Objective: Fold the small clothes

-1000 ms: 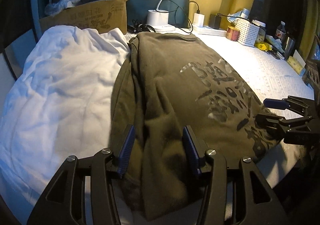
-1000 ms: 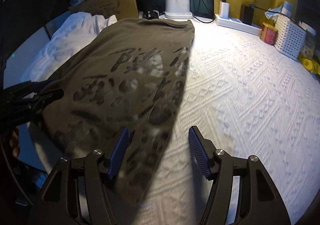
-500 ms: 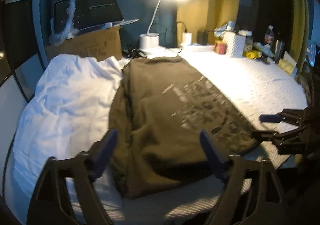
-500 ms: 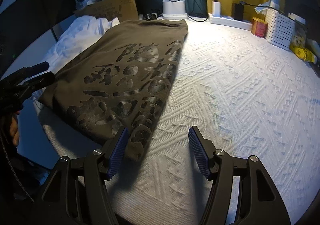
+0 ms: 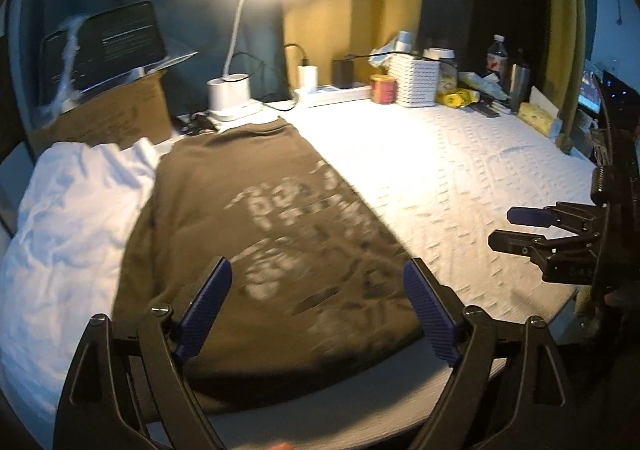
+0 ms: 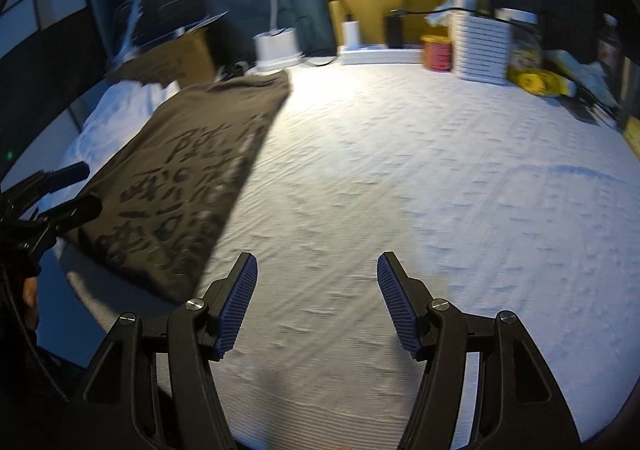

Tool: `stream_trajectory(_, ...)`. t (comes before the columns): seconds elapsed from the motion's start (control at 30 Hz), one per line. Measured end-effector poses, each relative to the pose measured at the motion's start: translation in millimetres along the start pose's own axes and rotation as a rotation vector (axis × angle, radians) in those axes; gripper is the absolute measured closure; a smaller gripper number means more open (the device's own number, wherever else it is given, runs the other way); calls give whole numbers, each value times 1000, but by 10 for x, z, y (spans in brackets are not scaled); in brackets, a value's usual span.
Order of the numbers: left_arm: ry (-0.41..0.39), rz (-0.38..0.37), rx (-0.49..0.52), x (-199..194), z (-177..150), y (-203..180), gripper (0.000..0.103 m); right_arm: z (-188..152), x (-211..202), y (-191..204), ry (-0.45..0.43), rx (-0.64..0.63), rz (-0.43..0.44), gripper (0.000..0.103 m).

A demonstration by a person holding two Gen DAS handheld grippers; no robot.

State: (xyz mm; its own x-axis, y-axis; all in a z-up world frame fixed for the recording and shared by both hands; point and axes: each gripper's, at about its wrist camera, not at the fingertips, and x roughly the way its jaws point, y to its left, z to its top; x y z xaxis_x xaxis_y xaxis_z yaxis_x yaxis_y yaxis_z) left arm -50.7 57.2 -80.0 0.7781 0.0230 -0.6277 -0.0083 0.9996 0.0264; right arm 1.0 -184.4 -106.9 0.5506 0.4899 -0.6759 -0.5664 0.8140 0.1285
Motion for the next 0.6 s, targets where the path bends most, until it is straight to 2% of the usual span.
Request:
stream_trajectory(0.07, -6, -15, -8, 19, 38, -47, 1, -2, -49, -118, -12, 22, -18, 37)
stream_trajectory(0.3, -21, 15, 14, 90, 177, -235, 1, -20, -147, -394, -31, 60, -70, 37)
stream_trajectory(0.47, -53, -3, 19, 85, 274, -350, 1, -5, -233, -535, -49, 81, -100, 36)
stream_trajectory(0.6, -91, -13, 34, 46, 369, -436, 1, 51, -323, -616, -76, 91, -122, 29)
